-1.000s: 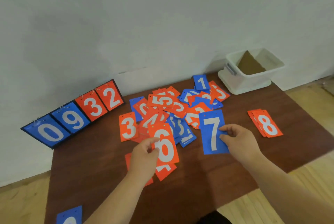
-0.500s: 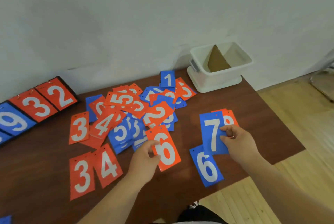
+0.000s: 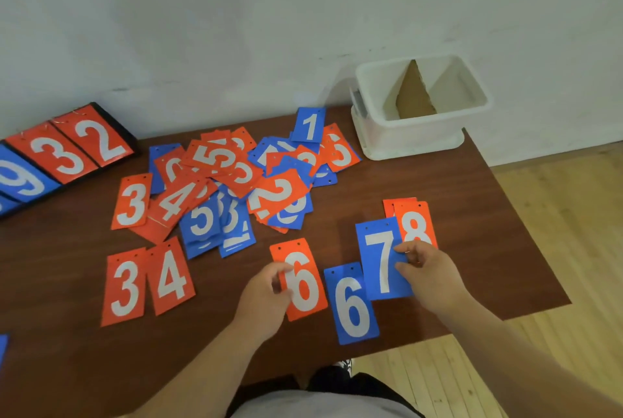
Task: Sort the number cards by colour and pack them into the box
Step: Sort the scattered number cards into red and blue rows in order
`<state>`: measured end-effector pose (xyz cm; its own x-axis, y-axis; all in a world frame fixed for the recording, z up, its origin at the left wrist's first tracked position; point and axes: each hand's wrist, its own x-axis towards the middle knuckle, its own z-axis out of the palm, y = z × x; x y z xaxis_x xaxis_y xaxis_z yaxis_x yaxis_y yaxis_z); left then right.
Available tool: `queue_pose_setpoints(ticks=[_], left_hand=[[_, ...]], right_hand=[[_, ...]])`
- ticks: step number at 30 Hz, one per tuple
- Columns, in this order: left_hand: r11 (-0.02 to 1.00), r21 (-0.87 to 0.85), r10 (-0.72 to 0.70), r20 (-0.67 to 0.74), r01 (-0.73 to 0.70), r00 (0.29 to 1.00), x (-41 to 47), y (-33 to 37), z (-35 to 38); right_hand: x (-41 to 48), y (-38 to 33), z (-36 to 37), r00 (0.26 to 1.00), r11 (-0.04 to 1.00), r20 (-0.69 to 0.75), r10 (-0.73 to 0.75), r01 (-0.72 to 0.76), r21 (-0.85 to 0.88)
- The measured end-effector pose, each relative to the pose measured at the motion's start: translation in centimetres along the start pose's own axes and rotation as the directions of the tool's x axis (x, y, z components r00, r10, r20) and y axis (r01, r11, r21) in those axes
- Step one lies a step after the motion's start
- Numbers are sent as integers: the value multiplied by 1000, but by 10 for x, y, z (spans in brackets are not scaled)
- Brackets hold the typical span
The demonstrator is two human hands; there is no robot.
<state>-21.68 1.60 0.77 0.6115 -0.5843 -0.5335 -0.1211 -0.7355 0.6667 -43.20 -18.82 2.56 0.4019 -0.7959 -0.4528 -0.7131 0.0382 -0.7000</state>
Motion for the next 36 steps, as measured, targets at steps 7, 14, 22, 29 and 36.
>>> queue_pose_setpoints(ticks=[7, 14, 22, 29, 36], left_hand=[[999, 7, 35, -61, -35, 998, 29, 21, 9], [987, 58, 148, -1, -148, 989, 79, 61, 51], [768, 608, 298, -61, -202, 953, 87, 47, 76], [570, 679, 430, 233, -463, 872, 42, 31, 77], [544, 755, 215, 297, -366, 930, 33, -4, 70]], right_hand=[[12, 4, -7, 1000, 1000, 5, 14, -14, -19], [6, 25, -9, 996, 995, -35, 85, -83, 53], [-3, 50, -18, 988, 989, -69, 137, -133, 59], [-9, 65, -12, 990, 990, 15, 139, -139, -28], [-12, 73, 17, 982, 969, 151, 118, -80, -233]])
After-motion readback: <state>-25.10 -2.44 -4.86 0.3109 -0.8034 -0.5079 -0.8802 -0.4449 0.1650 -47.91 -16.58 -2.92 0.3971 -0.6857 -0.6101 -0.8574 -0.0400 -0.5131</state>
